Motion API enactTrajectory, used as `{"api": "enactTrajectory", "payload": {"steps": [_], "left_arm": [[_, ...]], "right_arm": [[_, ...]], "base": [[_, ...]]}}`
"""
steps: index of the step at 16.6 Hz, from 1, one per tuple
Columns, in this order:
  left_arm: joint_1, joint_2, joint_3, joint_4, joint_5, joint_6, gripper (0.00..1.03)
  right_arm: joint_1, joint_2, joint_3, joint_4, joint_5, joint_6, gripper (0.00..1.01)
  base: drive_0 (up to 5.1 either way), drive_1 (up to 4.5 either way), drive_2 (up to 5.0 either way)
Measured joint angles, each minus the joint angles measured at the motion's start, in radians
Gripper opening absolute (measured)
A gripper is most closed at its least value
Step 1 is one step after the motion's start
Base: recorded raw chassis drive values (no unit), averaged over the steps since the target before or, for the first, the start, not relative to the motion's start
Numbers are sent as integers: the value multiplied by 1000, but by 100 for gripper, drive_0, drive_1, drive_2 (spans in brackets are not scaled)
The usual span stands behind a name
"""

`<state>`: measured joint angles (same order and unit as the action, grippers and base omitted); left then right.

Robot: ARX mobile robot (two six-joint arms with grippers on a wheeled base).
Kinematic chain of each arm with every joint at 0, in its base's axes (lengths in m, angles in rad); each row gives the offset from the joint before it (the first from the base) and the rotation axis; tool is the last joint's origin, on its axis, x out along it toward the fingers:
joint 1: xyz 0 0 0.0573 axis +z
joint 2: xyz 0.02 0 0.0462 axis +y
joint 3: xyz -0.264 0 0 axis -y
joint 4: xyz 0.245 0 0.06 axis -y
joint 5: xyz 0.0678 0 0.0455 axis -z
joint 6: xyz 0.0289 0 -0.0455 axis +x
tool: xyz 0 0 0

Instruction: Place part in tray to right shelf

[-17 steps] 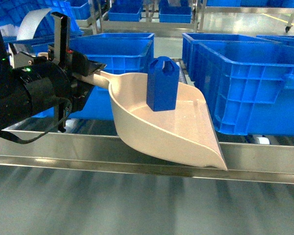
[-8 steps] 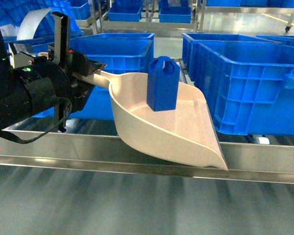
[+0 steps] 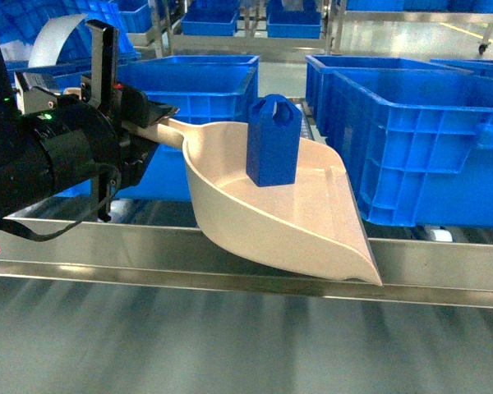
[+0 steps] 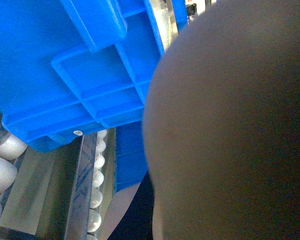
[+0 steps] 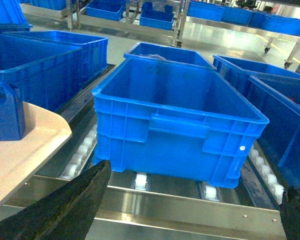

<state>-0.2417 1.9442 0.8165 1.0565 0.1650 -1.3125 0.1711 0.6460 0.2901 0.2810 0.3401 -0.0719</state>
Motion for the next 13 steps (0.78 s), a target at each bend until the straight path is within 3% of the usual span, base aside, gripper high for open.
{"api": "enactTrajectory", "payload": {"steps": [13], "left_arm": [[0,0,0,0,0,0,15]], "right_arm": [[0,0,0,0,0,0,98]], "base": [[0,0,0]]}}
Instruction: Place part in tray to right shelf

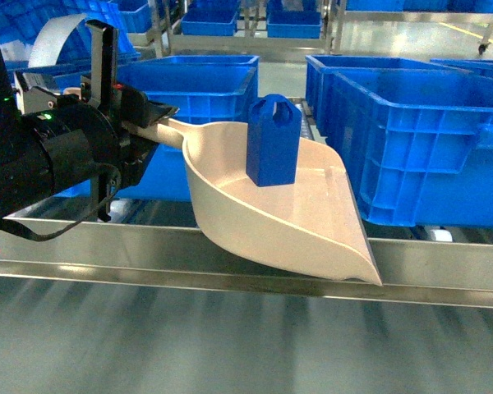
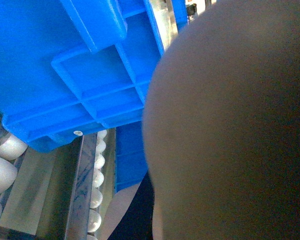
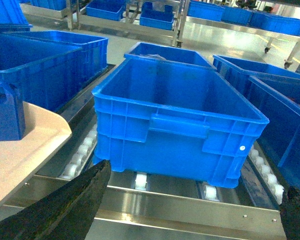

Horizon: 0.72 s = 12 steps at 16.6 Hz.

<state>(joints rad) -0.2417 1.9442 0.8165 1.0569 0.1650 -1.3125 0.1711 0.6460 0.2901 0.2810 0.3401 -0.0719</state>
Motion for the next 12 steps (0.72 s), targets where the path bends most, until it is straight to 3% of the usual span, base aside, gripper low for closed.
{"api": "enactTrajectory", "payload": {"steps": [11,12], "left_arm": [[0,0,0,0,0,0,15],[-6,-73,-42,-162,115,52,15]], "right_arm": [[0,0,0,0,0,0,98],[0,0,0,0,0,0,98]], "base": [[0,0,0],[0,0,0]]}}
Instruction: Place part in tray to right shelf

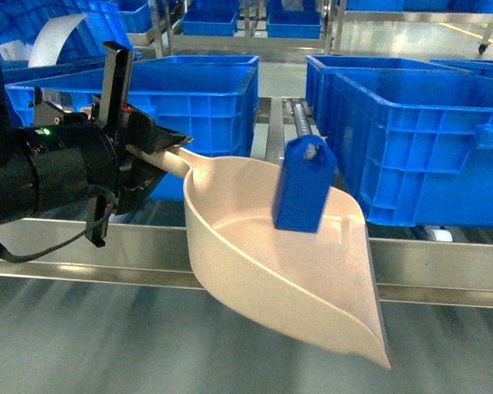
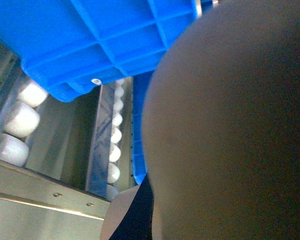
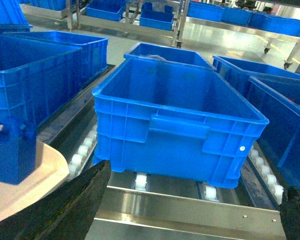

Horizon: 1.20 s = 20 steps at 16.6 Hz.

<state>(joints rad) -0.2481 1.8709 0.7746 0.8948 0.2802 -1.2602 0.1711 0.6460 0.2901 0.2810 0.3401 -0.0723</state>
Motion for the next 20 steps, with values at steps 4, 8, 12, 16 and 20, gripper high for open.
{"api": "enactTrajectory", "payload": {"steps": [4,8,12,16,20], "left_arm": [[8,-112,-66,63,-17,-70,15],[111,-271,-33,-14,-79,-95,15],[167,-364,66,-132,-148,-105,15],[303,-314,285,-325,-369,-18,15],[240,-65,657,-538,-737,233,15]], "right_arm": [[0,0,0,0,0,0,98],[0,0,0,0,0,0,98],[0,0,0,0,0,0,98],[0,0,0,0,0,0,98],[0,0,0,0,0,0,98]], "base": [[0,0,0],[0,0,0],[0,0,0],[0,0,0],[0,0,0]]}}
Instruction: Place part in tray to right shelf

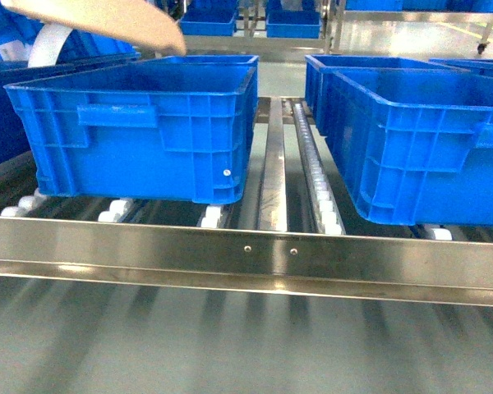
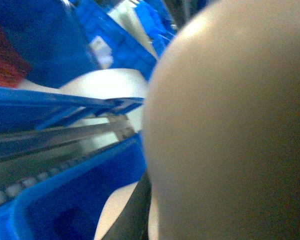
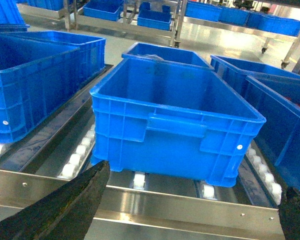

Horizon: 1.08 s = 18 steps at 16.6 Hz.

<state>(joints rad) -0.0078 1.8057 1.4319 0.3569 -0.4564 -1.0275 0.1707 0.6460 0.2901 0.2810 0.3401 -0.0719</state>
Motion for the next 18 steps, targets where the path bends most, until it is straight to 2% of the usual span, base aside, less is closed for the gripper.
{"api": "enactTrajectory", "payload": {"steps": [2,3,5,6,7,8,10,12,13,14,15,16,17,18], "left_arm": [[47,48,105,-11,-86,89,15],[63,39,112,9,-101,117,15],[47,26,113,7,-87,143,15],[35,24,102,7,-65,142,15],[25,0,51,9,-33,128,15],[23,-55,-37,26,5,94,15],[23,-216,-245,74,80,5,15],[9,-447,-533,283,188,-38,15],[-6,-560,-667,364,211,-47,15],[-51,-655,-834,537,217,-47,15],[-76,-718,-976,642,221,-55,15],[-74,-780,-1029,471,307,19,15],[-13,-824,-1052,295,413,251,15],[13,-879,-1098,216,435,466,15]], "right_arm": [[0,0,0,0,0,0,98],[0,0,0,0,0,0,98],[0,0,0,0,0,0,98],[0,0,0,0,0,0,98],[0,0,0,0,0,0,98],[0,0,0,0,0,0,98],[0,0,0,0,0,0,98],[0,0,0,0,0,0,98],[0,0,0,0,0,0,98],[0,0,0,0,0,0,98],[0,0,0,1,0,0,98],[-32,-14,-26,80,-113,27,88],[-58,-56,-61,94,-200,42,75],[-72,-84,-95,93,-230,50,64]], "base": [[0,0,0],[0,0,0],[0,0,0],[0,0,0],[0,0,0],[0,0,0],[0,0,0],[0,0,0],[0,0,0],[0,0,0],[0,0,0],[0,0,0],[0,0,0],[0,0,0]]}}
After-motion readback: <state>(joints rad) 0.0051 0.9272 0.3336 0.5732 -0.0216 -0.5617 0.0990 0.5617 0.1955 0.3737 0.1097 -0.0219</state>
